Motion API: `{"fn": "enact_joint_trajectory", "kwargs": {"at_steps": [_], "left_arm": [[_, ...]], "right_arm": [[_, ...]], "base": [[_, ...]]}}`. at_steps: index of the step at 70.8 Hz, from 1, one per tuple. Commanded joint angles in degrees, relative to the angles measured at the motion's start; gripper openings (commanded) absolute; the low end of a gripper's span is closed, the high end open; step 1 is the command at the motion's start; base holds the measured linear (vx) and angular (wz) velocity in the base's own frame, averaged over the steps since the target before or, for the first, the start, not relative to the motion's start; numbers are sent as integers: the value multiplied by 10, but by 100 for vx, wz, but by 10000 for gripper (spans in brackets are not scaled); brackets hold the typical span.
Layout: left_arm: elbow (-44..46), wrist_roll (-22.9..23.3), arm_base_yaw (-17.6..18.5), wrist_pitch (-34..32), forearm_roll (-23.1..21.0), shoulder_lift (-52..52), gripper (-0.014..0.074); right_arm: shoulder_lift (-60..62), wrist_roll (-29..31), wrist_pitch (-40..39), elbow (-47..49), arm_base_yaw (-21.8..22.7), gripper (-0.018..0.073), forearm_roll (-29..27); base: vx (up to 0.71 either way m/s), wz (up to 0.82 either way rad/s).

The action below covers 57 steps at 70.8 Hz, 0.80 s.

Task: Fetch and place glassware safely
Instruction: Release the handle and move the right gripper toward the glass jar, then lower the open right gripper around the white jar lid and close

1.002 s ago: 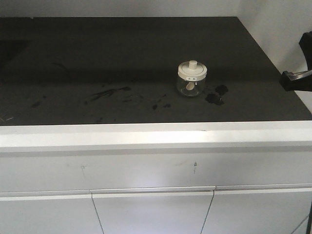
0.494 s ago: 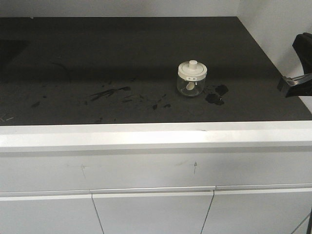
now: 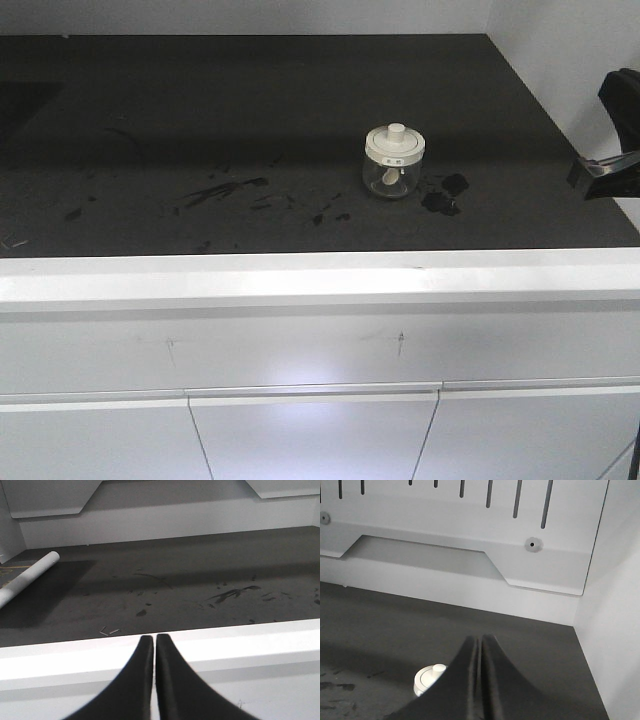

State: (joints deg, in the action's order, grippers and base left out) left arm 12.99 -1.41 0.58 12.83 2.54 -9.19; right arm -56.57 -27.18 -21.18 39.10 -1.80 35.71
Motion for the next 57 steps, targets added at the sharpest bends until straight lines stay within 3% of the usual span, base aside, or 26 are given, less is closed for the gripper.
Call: {"fn": "enact_joint_trajectory", "kwargs": {"at_steps": [1,14,31,35,57], "left_arm": [[15,6,3,-39,-1,-6,-7],[15,6,3,-39,-1,-6,-7],[15,6,3,-39,-1,-6,-7],[15,6,3,-39,-1,-6,-7],[15,6,3,-39,-1,-6,-7]], "right_arm": [[3,-3,-35,15,3,14,-6],[-19,-4,-43,15,3,140,-5],[-69,-6,-75,17,3,504,-5],[-87,-6,-89,18,3,555,-5],[-241,-5,-176,92,3,589,15]], "base": [[0,0],[0,0],[0,0],[0,0],[0,0]]}}
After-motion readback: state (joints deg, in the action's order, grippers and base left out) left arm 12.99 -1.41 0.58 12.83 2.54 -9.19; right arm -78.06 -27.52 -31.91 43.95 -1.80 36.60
